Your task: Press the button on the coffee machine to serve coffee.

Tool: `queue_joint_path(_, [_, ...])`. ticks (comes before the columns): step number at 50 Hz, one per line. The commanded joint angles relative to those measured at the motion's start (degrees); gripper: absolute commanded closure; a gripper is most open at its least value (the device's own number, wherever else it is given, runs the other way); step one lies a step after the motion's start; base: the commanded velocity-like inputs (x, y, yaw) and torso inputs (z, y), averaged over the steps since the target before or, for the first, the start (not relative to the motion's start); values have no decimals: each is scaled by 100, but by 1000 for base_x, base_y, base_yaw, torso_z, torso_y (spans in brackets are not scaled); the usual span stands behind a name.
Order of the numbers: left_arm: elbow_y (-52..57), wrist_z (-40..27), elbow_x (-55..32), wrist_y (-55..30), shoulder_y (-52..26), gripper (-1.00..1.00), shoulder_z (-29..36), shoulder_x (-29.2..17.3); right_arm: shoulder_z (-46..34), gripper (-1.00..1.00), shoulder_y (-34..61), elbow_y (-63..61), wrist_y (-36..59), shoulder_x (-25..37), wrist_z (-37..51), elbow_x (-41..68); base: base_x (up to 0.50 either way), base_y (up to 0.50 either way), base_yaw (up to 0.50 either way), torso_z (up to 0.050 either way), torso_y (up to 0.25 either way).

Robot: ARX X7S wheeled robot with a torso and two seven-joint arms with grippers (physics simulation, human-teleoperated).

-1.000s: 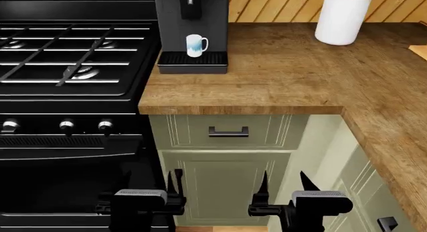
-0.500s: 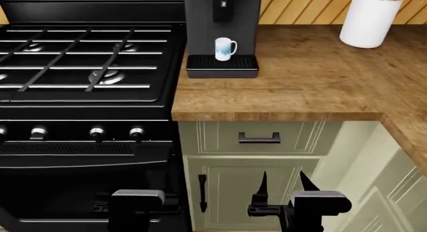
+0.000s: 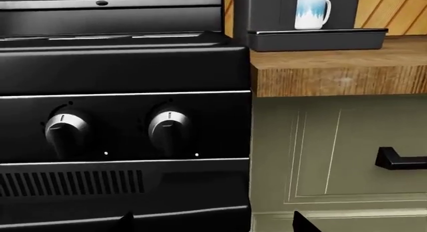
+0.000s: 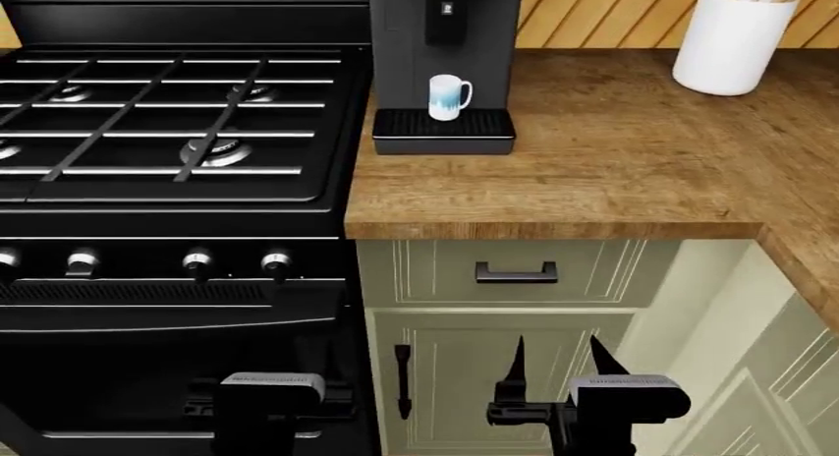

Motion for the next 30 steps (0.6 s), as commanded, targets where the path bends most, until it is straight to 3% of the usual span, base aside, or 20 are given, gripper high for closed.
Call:
queue_joint_path(1, [20,-58,-84,69,25,-100,19,-78,-64,-100,11,5,2,53,87,31,0,0,0,0,0])
queue_joint_path(5, [12,-31,-133,148,40,-100,34,-105,-79,-100,12,3,-2,71,110,48,0,0,0,0,0])
queue_joint_path(30, [0,-192,-121,270,19,-100,162,-198,-196,-100,9,-40,-10,163,222,121,0,0,0,50,0])
